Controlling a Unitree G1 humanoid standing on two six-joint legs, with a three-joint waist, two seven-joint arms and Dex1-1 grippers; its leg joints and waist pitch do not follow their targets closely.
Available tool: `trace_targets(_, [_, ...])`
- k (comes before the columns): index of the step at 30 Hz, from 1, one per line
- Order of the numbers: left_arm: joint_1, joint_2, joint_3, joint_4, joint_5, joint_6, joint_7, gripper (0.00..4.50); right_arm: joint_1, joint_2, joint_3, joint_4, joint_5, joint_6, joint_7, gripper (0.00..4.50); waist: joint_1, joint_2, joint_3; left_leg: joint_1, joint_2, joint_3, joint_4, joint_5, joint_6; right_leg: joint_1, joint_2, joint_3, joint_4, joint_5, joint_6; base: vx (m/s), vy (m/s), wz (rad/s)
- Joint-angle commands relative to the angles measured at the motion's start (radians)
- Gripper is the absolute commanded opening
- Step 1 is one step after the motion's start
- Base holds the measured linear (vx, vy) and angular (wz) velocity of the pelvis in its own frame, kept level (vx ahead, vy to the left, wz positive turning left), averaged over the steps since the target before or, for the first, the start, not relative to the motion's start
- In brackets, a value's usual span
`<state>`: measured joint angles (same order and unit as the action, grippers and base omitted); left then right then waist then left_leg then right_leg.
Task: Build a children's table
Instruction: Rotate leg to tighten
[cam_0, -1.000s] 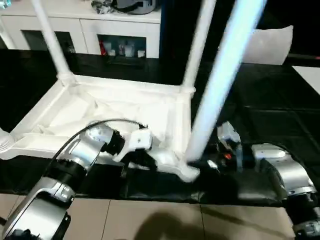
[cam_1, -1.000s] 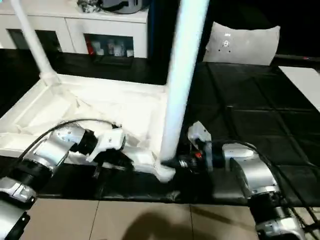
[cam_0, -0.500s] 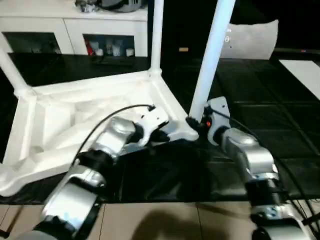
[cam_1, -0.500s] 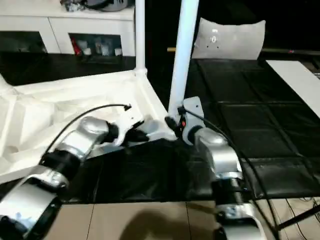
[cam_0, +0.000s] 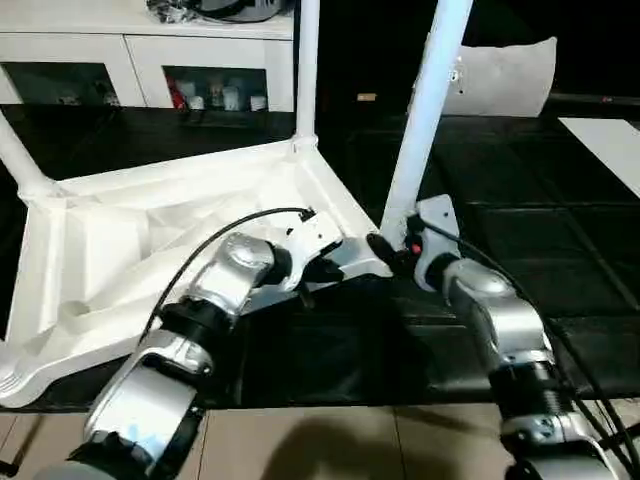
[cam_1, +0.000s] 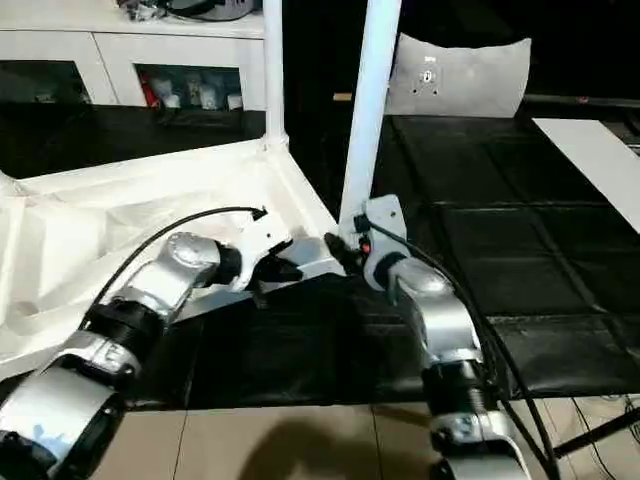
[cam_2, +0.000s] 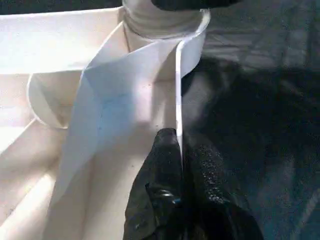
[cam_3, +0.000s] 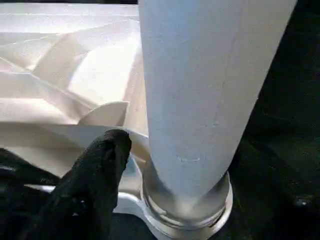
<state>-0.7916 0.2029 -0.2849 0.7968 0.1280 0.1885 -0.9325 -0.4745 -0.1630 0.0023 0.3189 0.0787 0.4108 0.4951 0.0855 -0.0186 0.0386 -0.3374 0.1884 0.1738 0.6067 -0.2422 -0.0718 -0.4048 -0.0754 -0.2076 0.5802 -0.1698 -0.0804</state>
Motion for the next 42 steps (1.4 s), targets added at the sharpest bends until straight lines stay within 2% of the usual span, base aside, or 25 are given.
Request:
trace_targets(1, [-0.006,0.024,-0.016,-0.055,-0.018,-0.063,-0.065,0.0,0.023,-0.049,0.037,-0.033,0.039,-0.052,0.143,3.69,0.005,0.001,-0.077,-0.009,0.062,-0.026,-0.052,0.092,0.129,0.088,-0.115,0.099,-0.048,-0.09,-0.039,0.0,0.0,0.0])
trace_targets(2, [-0.006,0.024,-0.016,-0.055,-0.018,-0.063,-0.065,0.0,0.023,-0.049,0.037,-0.033,0.039,-0.052,0.143,3.69,0.007,0.0,-0.077,-0.008,0.064,-0.026,-0.052,0.08,0.129,0.088,-0.114,0.099,-0.051,-0.104,-0.033,0.0,0.0,0.0])
trace_targets(4, [-0.004,0.03,-0.02,-0.053,-0.016,-0.07,-0.076,0.0,0.027,-0.061,0.038,-0.035,0.042,-0.056,0.164,4.07,0.006,0.0,-0.074,-0.008,0.065,-0.026,-0.054,0.07,0.122,0.086,-0.114,0.098,-0.055,-0.131,-0.033,0.0,0.0,0.0])
trace_targets(6, [0.004,0.046,-0.031,-0.051,-0.014,-0.096,-0.109,0.0,0.037,-0.092,0.04,-0.039,0.049,-0.069,0.215,4.1,0.008,-0.001,-0.074,-0.007,0.064,-0.025,-0.054,0.061,0.119,0.086,-0.114,0.097,-0.058,-0.145,-0.03,0.0,0.0,0.0])
trace_targets(7, [0.019,0.08,-0.05,-0.05,-0.017,-0.158,-0.193,0.0,0.046,-0.15,0.041,-0.036,0.059,-0.098,0.309,4.32,0.01,-0.001,-0.073,-0.009,0.06,-0.024,-0.055,0.042,0.112,0.089,-0.113,0.096,-0.063,-0.178,-0.016,0.0,0.0,0.0])
trace_targets(9, [0.029,0.099,-0.058,-0.054,-0.026,-0.189,-0.249,0.0,0.048,-0.183,0.046,-0.03,0.061,-0.118,0.36,4.43,0.013,0.001,-0.073,-0.008,0.062,-0.025,-0.055,0.029,0.111,0.088,-0.112,0.096,-0.064,-0.189,0.0,0.0,0.0,0.0])
trace_targets(11, [0.043,0.131,-0.076,-0.07,-0.026,-0.215,-0.318,0.0,0.055,-0.231,0.061,-0.022,0.06,-0.169,0.442,4.43,0.015,0.001,-0.072,-0.006,0.064,-0.024,-0.056,0.025,0.106,0.085,-0.11,0.097,-0.066,-0.194,0.0,0.0,0.0,0.0])
trace_targets(12, [0.047,0.141,-0.083,-0.075,-0.025,-0.227,-0.341,0.0,0.056,-0.247,0.067,-0.017,0.067,-0.182,0.477,4.43,0.017,-0.003,-0.071,-0.006,0.062,-0.022,-0.056,0.017,0.104,0.085,-0.11,0.096,-0.067,-0.206,0.003,0.0,0.0,0.0])
trace_targets(15, [0.048,0.145,-0.086,-0.077,-0.025,-0.231,-0.349,0.0,0.057,-0.254,0.07,-0.017,0.071,-0.184,0.492,4.43,0.024,-0.001,-0.07,-0.005,0.061,-0.022,-0.057,0.011,0.101,0.085,-0.109,0.093,-0.071,-0.232,0.011,0.0,0.0,0.0])
trace_targets(17, [0.054,0.162,-0.099,-0.087,-0.022,-0.25,-0.383,0.0,0.062,-0.283,0.083,-0.018,0.091,-0.181,0.568,4.43,0.03,0.001,-0.072,-0.002,0.069,-0.024,-0.057,0.025,0.102,0.083,-0.109,0.095,-0.066,-0.213,0.003,0.0,0.0,0.0])
trace_targets(18, [0.058,0.171,-0.107,-0.096,-0.024,-0.259,-0.408,0.0,0.062,-0.297,0.091,-0.014,0.101,-0.184,0.61,4.43,0.031,-0.002,-0.073,-0.002,0.07,-0.024,-0.056,0.029,0.102,0.083,-0.11,0.094,-0.064,-0.203,-0.001,0.0,0.0,0.0])
trace_targets(19, [0.069,0.191,-0.125,-0.114,-0.03,-0.285,-0.463,0.0,0.062,-0.321,0.112,-0.007,0.131,-0.183,0.718,4.43,0.036,-0.004,-0.074,-0.006,0.069,-0.024,-0.054,0.028,0.112,0.087,-0.112,0.095,-0.059,-0.187,-0.007,0.0,0.0,0.0])
trace_targets(21, [0.075,0.202,-0.136,-0.125,-0.033,-0.3,-0.493,0.0,0.063,-0.332,0.126,-0.004,0.147,-0.186,0.779,4.43,0.039,-0.001,-0.073,-0.007,0.072,-0.023,-0.053,0.031,0.123,0.084,-0.111,0.096,-0.057,-0.175,-0.01,0.0,0.0,0.0])
trace_targets(22, [0.081,0.208,-0.141,-0.139,-0.038,-0.303,-0.509,0.0,0.065,-0.335,0.133,-0.007,0.153,-0.187,0.801,4.17,0.04,-0.005,-0.074,-0.007,0.07,-0.022,-0.053,0.033,0.12,0.084,-0.111,0.095,-0.057,-0.177,-0.009,0.0,0.0,0.0])
trace_targets(25, [0.091,0.214,-0.143,-0.162,-0.05,-0.302,-0.539,0.0,0.068,-0.339,0.141,-0.011,0.17,-0.175,0.839,3.98,0.046,-0.003,-0.071,-0.006,0.067,-0.02,-0.055,0.02,0.105,0.084,-0.11,0.093,-0.065,-0.232,0.006,0.0,0.0,0.0])
trace_targets(27, [0.097,0.219,-0.144,-0.179,-0.055,-0.303,-0.563,0.0,0.067,-0.341,0.147,-0.007,0.18,-0.174,0.872,3.69,0.053,-0.004,-0.072,-0.004,0.07,-0.021,-0.055,0.026,0.098,0.082,-0.11,0.094,-0.065,-0.235,0.011,0.0,0.0,0.0])
trace_targets(29, [0.098,0.221,-0.147,-0.184,-0.054,-0.308,-0.57,0.0,0.065,-0.341,0.153,-0.001,0.187,-0.178,0.886,3.65,0.056,-0.005,-0.072,-0.003,0.07,-0.021,-0.055,0.03,0.097,0.08,-0.109,0.094,-0.064,-0.23,0.009,0.0,0.0,0.0])
trace_targets(30, [0.098,0.222,-0.148,-0.184,-0.053,-0.31,-0.571,0.0,0.064,-0.34,0.156,0.0,0.192,-0.174,0.892,3.65,0.057,-0.006,-0.072,-0.004,0.069,-0.021,-0.056,0.032,0.095,0.081,-0.109,0.094,-0.064,-0.23,0.011,0.0,0.0,0.0])
trace_targets(32, [0.098,0.221,-0.148,-0.185,-0.053,-0.31,-0.572,0.0,0.064,-0.34,0.157,0.0,0.195,-0.174,0.897,3.26,0.058,-0.006,-0.071,-0.005,0.066,-0.02,-0.056,0.021,0.09,0.083,-0.108,0.092,-0.069,-0.252,0.025,0.0,0.0,0.0])
trace_targets(35, [0.1,0.227,-0.153,-0.195,-0.059,-0.311,-0.58,0.0,0.057,-0.339,0.166,0.008,0.204,-0.171,0.931,3.22,0.058,-0.005,-0.072,-0.006,0.063,-0.02,-0.056,0.014,0.084,0.084,-0.106,0.09,-0.072,-0.264,0.042,0.0,0.0,0.0])
trace_targets(36, [0.1,0.227,-0.153,-0.195,-0.059,-0.311,-0.581,0.0,0.057,-0.339,0.166,0.008,0.204,-0.171,0.932,3.05,0.057,-0.005,-0.072,-0.006,0.062,-0.02,-0.056,0.018,0.083,0.083,-0.105,0.09,-0.072,-0.261,0.045,0.0,0.0,0.0])
trace_targets(42, [0.1,0.225,-0.151,-0.197,-0.054,-0.313,-0.581,0.0,0.058,-0.341,0.185,0.007,0.204,-0.171,0.953,2.5,0.057,-0.005,-0.073,-0.008,0.063,-0.021,-0.055,0.027,0.086,0.083,-0.105,0.089,-0.07,-0.248,0.05,0.0,0.0,0.0])
